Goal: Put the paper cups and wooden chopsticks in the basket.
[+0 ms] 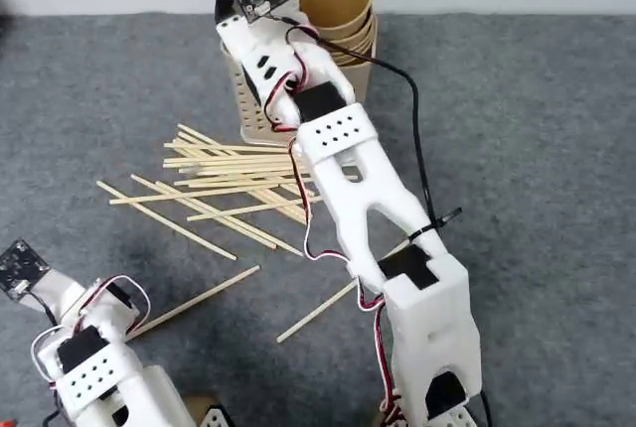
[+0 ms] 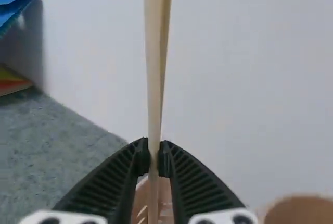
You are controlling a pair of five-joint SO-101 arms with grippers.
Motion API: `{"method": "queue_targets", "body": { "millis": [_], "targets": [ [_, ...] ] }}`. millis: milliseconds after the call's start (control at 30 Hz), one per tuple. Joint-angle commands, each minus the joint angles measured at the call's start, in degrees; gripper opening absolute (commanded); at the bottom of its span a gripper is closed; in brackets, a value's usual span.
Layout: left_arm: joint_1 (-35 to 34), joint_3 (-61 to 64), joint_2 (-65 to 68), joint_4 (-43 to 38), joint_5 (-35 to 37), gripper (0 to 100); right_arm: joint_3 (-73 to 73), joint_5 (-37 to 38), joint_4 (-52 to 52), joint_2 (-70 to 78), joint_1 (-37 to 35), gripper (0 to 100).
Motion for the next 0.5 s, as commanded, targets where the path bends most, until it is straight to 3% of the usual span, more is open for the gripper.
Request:
{"method": "queue_targets", "body": {
  "millis": [0,467],
  "targets": [
    [0.1,-0.2,-0.1,-0.7,-0.6,9,-1.8,-1.6,-0.9,-0.2,-0.1,0.8],
    [0.1,-0.2,-0.1,-0.8,-0.6,9,-1.8,-1.6,3.9,0.7,-0.1,1.0]
  ]
}}
